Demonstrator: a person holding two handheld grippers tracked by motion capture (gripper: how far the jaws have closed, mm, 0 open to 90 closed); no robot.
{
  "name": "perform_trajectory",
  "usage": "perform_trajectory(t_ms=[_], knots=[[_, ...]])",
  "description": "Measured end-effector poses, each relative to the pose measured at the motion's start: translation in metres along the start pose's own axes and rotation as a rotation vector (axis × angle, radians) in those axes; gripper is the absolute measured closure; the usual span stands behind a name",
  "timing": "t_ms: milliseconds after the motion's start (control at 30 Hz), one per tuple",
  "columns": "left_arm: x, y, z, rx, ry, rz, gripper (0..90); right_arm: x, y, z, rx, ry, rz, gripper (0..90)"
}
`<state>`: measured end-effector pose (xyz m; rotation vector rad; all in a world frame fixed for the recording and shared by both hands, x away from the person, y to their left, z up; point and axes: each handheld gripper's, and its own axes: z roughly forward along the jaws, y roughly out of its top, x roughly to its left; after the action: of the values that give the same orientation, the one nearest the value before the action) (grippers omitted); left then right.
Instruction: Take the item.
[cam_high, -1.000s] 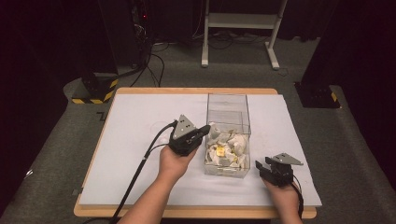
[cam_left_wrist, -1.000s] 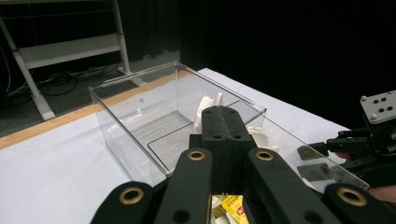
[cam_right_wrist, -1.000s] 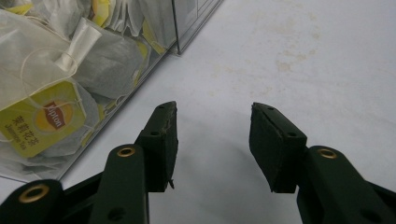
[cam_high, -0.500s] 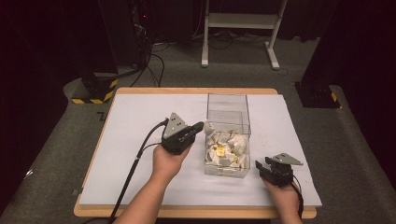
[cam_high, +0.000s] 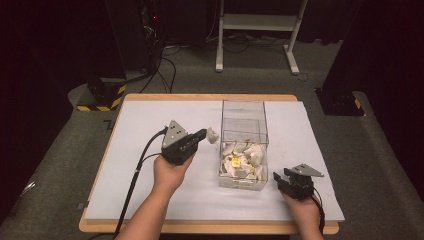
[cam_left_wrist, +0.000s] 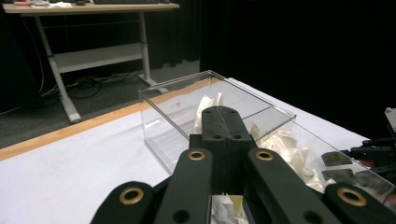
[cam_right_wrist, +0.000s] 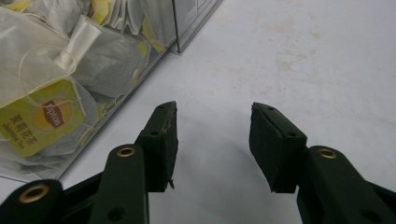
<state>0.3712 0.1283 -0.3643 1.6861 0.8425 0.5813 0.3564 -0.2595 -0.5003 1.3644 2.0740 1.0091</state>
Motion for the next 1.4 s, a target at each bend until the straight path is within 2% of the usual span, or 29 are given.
perform_trajectory(t_ms=[1100,1400], knots=[[0.058,-0.007,-0.041,-0.018,0.141,-0.04,90.0,0.001,0.0,0.0,0.005,-0.005,-0.005,52.3],[0.072,-0.012,-0.049,-0.01,0.176,-0.054,90.0,0.001,0.0,0.0,0.005,-0.006,-0.004,52.3]])
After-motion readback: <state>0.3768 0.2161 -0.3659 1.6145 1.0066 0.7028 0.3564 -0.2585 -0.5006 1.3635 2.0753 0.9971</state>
